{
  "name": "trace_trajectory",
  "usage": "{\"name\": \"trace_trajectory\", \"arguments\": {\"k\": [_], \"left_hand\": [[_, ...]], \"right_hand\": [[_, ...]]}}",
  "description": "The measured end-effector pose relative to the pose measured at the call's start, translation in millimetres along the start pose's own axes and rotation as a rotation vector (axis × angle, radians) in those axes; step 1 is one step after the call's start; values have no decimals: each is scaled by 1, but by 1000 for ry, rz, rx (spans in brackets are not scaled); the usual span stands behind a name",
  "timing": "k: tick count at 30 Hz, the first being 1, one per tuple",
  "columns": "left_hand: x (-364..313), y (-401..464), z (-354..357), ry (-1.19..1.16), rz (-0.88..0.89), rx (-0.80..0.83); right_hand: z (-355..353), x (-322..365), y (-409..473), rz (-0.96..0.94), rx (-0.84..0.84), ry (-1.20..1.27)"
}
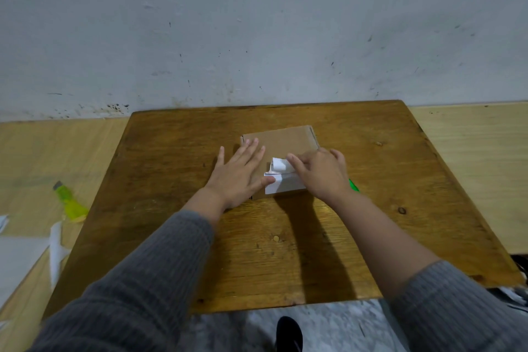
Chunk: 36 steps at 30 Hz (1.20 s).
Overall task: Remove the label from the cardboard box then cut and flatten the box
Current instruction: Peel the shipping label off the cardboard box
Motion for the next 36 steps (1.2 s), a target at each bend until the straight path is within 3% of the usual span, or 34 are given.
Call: {"name": "trace_trajectory", "arguments": {"k": [6, 12, 29, 36], "left_hand": [[1, 2, 1, -134, -84, 36], [0, 2, 4, -104, -117, 4], [-2, 2, 0, -31, -198, -46], [-6, 2, -3, -46, -210, -16]], "right_hand": [[6, 0, 12, -1, 22, 94], [3, -3, 6, -54, -60, 218], [-3, -30, -36, 159, -194, 453], [-2, -23, -51, 158, -105, 546]]}}
Point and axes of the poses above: each hand's wrist, its own y-axis towards the middle knuckle, its own z-axis out of the palm, x = y × z, the point moved 10 cm from there along y, towards the middle knuckle, and after that the axes turned 8 degrees about -z, right-handed, at the moved point
